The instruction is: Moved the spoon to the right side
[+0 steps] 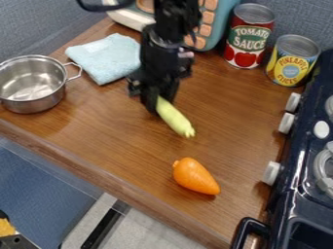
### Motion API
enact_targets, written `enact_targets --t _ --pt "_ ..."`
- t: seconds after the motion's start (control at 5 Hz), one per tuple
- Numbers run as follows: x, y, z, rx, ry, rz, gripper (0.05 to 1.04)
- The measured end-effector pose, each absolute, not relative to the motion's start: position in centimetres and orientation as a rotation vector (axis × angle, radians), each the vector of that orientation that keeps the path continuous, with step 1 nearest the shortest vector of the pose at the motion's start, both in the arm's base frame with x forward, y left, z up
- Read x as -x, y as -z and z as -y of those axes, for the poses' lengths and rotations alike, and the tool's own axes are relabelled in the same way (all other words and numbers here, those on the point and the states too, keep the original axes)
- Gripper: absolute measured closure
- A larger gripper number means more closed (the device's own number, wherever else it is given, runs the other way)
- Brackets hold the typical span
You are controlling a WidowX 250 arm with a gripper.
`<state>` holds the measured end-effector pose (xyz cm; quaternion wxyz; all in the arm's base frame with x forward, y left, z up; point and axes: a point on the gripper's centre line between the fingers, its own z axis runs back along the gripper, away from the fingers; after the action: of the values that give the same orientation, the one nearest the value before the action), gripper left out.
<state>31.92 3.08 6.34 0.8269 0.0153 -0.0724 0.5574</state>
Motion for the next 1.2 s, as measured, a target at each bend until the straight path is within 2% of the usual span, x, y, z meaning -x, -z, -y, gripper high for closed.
enact_targets --t 0.4,0.6,0.8,1.2 --pt "-34.1 -10.9 -0.7 -0.054 -0.827 0.181 0.745" --pt "-35.7 -11.1 1.8 -0.053 -0.631 0.181 0.745" --pt "-37.5 -10.1 6.4 -0.023 -0.416 0.192 0.745" --pt "-37.7 -7.5 8.5 -0.038 -0.136 0.119 0.745"
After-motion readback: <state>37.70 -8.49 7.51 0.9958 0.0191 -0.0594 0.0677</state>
